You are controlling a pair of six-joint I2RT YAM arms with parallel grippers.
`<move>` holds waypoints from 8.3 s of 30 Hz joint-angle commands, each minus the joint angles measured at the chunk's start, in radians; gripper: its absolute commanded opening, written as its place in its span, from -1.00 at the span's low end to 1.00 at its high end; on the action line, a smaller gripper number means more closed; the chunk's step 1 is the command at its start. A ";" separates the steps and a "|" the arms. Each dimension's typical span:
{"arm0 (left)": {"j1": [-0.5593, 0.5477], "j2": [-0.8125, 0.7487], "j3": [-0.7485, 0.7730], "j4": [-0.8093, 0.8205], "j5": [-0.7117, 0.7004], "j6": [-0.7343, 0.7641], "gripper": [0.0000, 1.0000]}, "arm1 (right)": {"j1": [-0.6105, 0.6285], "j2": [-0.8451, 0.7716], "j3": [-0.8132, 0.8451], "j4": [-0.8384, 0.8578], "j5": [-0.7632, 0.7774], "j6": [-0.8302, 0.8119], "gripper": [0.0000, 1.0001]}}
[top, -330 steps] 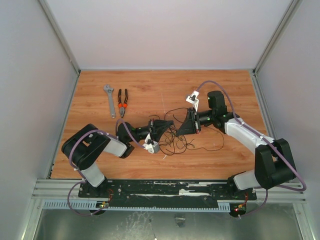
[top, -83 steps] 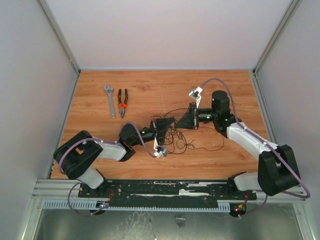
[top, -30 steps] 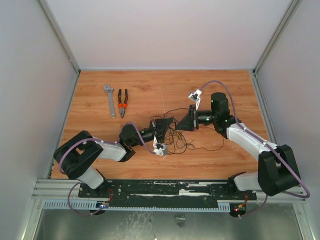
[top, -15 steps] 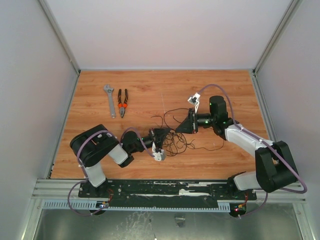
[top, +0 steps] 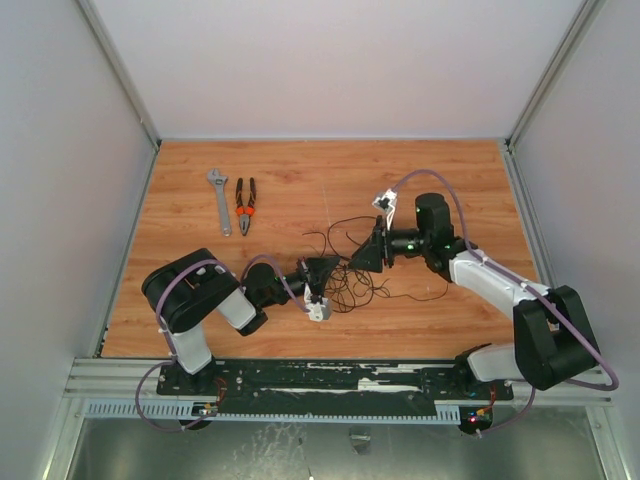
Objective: Zip-tie the wires
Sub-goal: Tie the cable at the center of the board.
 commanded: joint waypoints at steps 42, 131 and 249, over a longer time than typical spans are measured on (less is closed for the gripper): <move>0.001 0.004 0.001 0.235 0.000 -0.021 -1.00 | 0.118 0.020 0.113 -0.147 0.177 -0.162 -0.11; 0.002 0.030 -0.008 0.282 0.006 -0.048 -1.00 | 0.127 -0.003 0.180 -0.096 0.182 -0.092 -1.00; 0.000 0.025 -0.004 0.319 0.025 -0.077 -1.00 | 0.129 0.039 0.047 -0.111 0.155 -0.170 -0.52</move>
